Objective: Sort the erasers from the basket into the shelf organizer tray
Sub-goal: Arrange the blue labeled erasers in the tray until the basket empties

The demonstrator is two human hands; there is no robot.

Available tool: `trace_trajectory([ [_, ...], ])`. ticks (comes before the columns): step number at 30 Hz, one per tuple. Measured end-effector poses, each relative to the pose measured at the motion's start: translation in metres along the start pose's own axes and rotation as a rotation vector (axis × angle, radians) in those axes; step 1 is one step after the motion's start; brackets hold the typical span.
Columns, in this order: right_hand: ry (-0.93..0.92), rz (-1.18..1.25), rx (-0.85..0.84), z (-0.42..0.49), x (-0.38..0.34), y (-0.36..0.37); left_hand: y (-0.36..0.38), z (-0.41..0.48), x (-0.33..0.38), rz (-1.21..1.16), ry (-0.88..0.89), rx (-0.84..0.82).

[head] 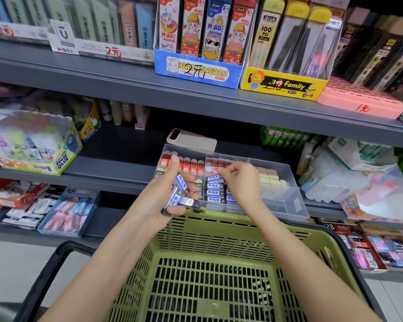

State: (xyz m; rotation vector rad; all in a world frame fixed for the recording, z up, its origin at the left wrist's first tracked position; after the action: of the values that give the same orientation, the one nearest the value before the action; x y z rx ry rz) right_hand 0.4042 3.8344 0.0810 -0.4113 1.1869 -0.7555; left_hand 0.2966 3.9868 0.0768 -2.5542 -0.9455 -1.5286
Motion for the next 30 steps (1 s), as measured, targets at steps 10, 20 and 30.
trace_trajectory([
  [10, -0.032, 0.284, -0.114, -0.029, -0.031, -0.025, 0.002, 0.005, -0.004, -0.309, -0.078, -0.030],
  [20, 0.078, 0.702, -0.205, -0.078, -0.050, -0.039, 0.020, 0.002, -0.008, -0.524, -0.093, -0.024],
  [30, 0.281, 0.594, -0.209, -0.023, 0.003, -0.061, 0.003, 0.004, -0.006, -0.421, -0.105, 0.053],
])
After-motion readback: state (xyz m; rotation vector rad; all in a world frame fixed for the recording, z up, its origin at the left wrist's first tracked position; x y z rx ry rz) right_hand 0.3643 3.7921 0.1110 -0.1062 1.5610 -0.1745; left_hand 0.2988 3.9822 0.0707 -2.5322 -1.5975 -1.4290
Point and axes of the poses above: each hand's wrist, its own z-axis towards the middle knuckle, its own y-axis out of the palm, x = y × z, the point moved 6 cm from there along z, towards the middle knuckle, and after that the axes turned 14 degrees about x, right-handed, at the moved point
